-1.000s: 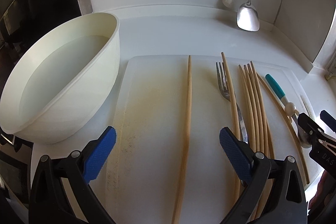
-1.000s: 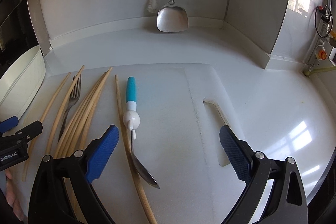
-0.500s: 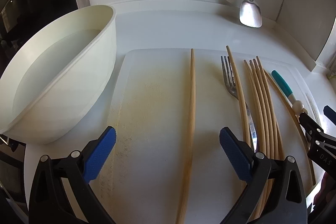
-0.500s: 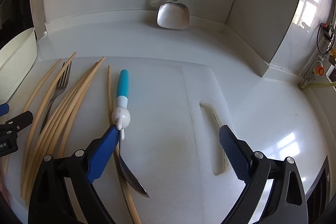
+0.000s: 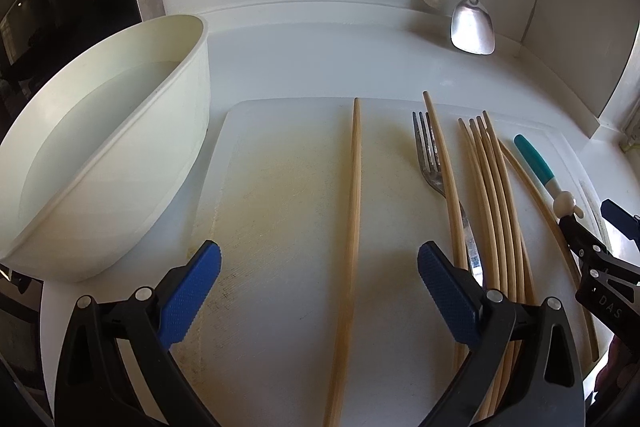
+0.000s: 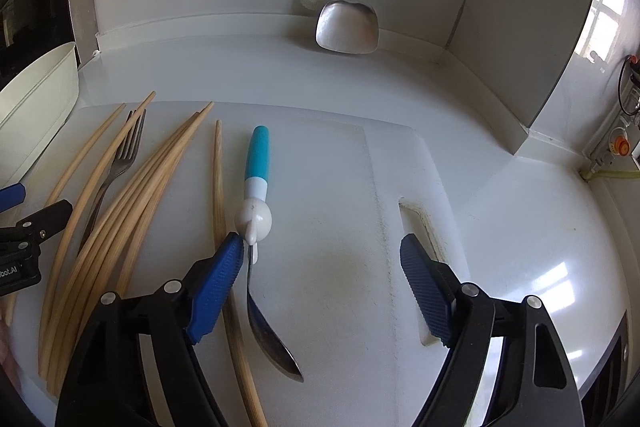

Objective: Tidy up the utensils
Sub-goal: 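Close the left gripper on a single wooden chopstick while the right gripper grasps the blue-handled spoon, then lift the chopstick with the left gripper while the right gripper carries the spoon over the white basin, then open the left gripper to drop the chopstick while the right gripper releases the spoon into the basin, then move both grippers back from the basin to the cutting board, then close the left gripper on a wooden chopstick while the right gripper grasps another chopstick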

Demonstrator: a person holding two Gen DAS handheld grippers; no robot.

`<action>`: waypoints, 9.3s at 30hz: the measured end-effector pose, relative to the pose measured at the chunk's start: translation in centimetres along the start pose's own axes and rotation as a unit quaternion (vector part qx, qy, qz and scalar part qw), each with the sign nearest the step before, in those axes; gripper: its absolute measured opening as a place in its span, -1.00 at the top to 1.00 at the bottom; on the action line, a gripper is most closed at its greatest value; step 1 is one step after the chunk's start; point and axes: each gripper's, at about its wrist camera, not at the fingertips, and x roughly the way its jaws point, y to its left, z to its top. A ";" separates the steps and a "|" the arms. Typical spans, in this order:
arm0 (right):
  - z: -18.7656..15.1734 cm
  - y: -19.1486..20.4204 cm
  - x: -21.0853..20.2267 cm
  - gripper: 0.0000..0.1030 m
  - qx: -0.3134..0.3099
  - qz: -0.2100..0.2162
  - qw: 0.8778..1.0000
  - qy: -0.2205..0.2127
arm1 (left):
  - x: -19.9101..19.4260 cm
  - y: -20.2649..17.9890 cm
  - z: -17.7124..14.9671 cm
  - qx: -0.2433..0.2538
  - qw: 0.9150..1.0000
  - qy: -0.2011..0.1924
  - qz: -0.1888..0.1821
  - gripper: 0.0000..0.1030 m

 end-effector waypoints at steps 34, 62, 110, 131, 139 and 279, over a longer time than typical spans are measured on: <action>0.3 2.0 0.0 0.64 -0.022 0.070 0.997 -0.007 | -1.0 -1.5 0.2 0.042 0.997 -0.013 -0.065 0.87; 1.4 0.9 -3.0 0.65 0.019 0.102 0.994 -0.039 | -4.2 -0.1 1.2 -0.001 0.996 -0.030 -0.079 0.87; 13.7 23.1 -13.0 0.65 -0.052 0.271 0.956 -0.099 | -14.7 21.4 5.6 -0.089 0.992 -0.086 0.019 0.87; 13.3 30.5 -7.4 0.65 -0.043 0.264 0.964 -0.002 | -8.9 26.9 5.0 -0.094 0.995 -0.038 -0.024 0.87; 13.2 31.2 -5.2 0.65 -0.037 0.260 0.964 0.031 | -7.6 27.0 4.8 -0.098 0.994 -0.027 -0.028 0.87; -1.4 -0.3 -2.8 -0.12 0.095 0.121 0.987 0.037 | -1.2 -2.9 -0.3 -0.012 0.999 0.023 -0.027 -0.88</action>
